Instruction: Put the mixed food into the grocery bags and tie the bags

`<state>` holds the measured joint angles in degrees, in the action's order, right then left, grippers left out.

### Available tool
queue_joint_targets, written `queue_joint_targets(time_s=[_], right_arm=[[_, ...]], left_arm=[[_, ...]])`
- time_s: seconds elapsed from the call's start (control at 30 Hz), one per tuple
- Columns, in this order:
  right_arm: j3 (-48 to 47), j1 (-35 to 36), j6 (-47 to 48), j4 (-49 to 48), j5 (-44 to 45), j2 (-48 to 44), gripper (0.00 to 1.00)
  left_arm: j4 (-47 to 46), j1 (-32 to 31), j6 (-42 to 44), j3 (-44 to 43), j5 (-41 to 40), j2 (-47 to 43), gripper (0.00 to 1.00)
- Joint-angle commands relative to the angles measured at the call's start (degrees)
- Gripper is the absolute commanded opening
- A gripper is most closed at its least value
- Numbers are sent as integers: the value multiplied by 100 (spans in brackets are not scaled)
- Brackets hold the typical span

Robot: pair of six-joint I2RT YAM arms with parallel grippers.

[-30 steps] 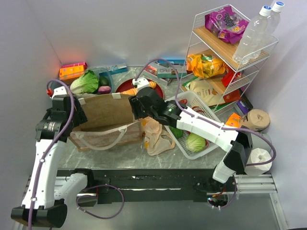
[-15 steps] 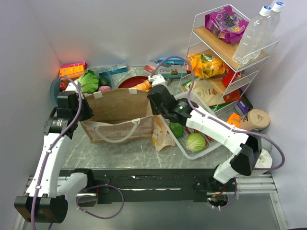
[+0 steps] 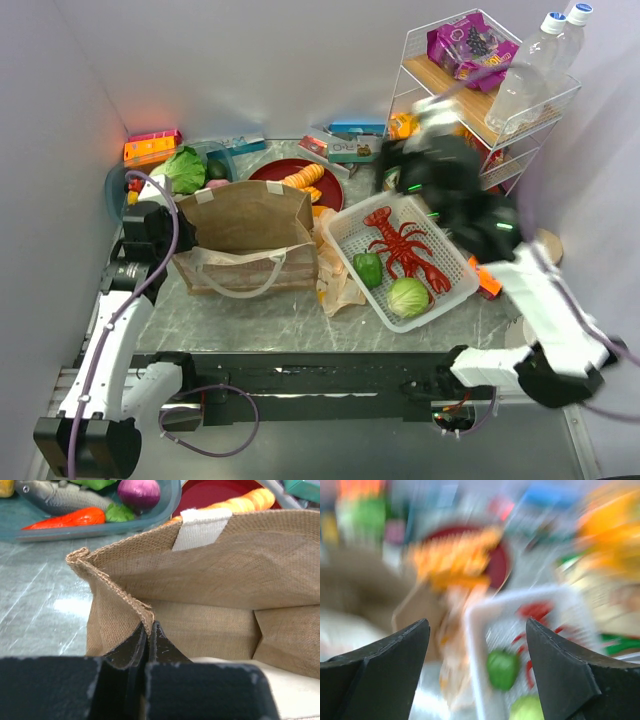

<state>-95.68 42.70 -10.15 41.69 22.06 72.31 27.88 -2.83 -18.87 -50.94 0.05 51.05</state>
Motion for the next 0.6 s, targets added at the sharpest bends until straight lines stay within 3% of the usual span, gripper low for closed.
queue_joint_targets(time_s=[0.0,0.1,0.27,0.43,0.57], right_arm=[[-723,-918,425,-11,692,-613,87],[-1022,-1559,636,-284,616,-710,90],[-2068,-2458,795,207,422,-104,91],[-2490,-3599,866,216,-559,335,91],[-2850,-4084,865,304,-1028,696,91]], left_arm=[[-704,-16,59,409,214,-209,1],[-731,-16,173,488,197,-235,1],[-810,-68,147,550,284,-280,1],[-819,-174,156,567,311,-227,1],[-837,-200,147,567,364,-200,1]])
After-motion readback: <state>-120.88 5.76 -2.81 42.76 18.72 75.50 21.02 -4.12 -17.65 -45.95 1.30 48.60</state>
